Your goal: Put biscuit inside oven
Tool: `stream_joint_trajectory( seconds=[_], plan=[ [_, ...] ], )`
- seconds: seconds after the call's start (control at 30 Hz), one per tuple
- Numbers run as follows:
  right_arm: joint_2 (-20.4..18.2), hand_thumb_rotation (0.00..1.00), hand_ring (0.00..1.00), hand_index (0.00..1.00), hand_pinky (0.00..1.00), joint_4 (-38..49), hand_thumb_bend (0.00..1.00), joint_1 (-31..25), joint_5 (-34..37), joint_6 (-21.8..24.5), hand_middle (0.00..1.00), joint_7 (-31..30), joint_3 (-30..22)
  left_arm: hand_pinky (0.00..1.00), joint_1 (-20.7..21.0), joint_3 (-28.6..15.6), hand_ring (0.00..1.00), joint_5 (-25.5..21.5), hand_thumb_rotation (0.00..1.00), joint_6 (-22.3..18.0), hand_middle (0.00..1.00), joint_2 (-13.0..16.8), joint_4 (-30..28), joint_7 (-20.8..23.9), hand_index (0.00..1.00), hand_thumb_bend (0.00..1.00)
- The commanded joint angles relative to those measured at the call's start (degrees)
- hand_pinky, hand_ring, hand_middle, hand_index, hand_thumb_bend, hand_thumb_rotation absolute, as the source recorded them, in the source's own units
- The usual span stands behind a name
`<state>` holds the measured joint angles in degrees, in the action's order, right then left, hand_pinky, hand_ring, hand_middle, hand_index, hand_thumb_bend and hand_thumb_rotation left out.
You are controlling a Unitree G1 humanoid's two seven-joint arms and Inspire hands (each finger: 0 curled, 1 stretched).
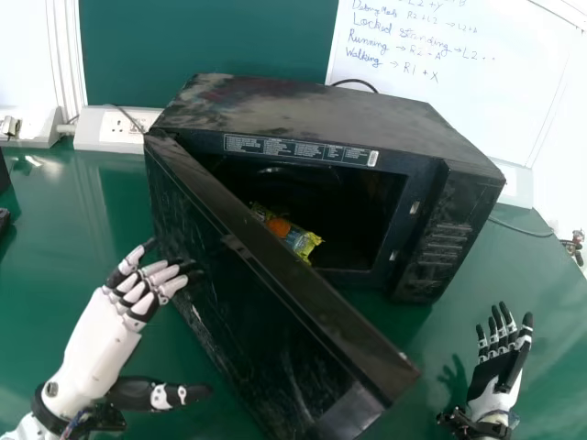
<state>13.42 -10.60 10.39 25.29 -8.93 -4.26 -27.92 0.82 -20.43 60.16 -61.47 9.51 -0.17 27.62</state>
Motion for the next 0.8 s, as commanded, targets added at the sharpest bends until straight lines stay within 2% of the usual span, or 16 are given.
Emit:
stream_joint_trajectory(
  seconds=[0.0, 0.17, 0.37, 0.6, 0.77],
  plan=[
    [-0.32, 0.42, 0.93, 0.86, 0.98, -0.33, 0.73, 0.14, 0.17, 0.29, 0.90, 0.43, -0.55, 0.88, -1.12, 2.52, 0.86, 0.14, 0.84, 2.24, 0.91, 2.16, -1.39, 1.71, 0.89, 0.88],
    [-0.57, 0.40, 0.93, 0.84, 0.96, -0.34, 0.74, 0.24, 0.49, 0.20, 0.90, 0.71, -0.61, 0.84, -1.08, 6.95, 0.85, -1.73, 0.83, 5.55, 0.91, 6.77, -2.00, 2.25, 0.89, 0.87],
    [-0.88, 0.40, 0.93, 0.84, 0.97, -0.03, 0.75, 0.18, 0.91, 0.53, 0.89, 0.90, -0.72, 0.86, -0.57, 10.46, 0.83, -4.14, 0.83, 9.48, 0.90, 11.98, -4.35, -0.22, 0.87, 0.86],
    [-0.66, 0.42, 0.93, 0.84, 0.95, -0.17, 0.74, -0.19, 0.12, 0.20, 0.90, 0.80, -0.39, 0.79, 0.88, 13.30, 0.80, -5.97, 0.80, 11.83, 0.87, 16.60, -4.68, -0.78, 0.84, 0.87],
    [-1.05, 0.41, 0.92, 0.84, 0.93, -0.15, 0.74, 0.06, 0.53, 0.60, 0.89, 1.28, -0.62, 0.75, 1.63, 14.50, 0.79, -6.93, 0.83, 13.52, 0.86, 19.12, -5.30, -2.50, 0.82, 0.87]
  ],
)
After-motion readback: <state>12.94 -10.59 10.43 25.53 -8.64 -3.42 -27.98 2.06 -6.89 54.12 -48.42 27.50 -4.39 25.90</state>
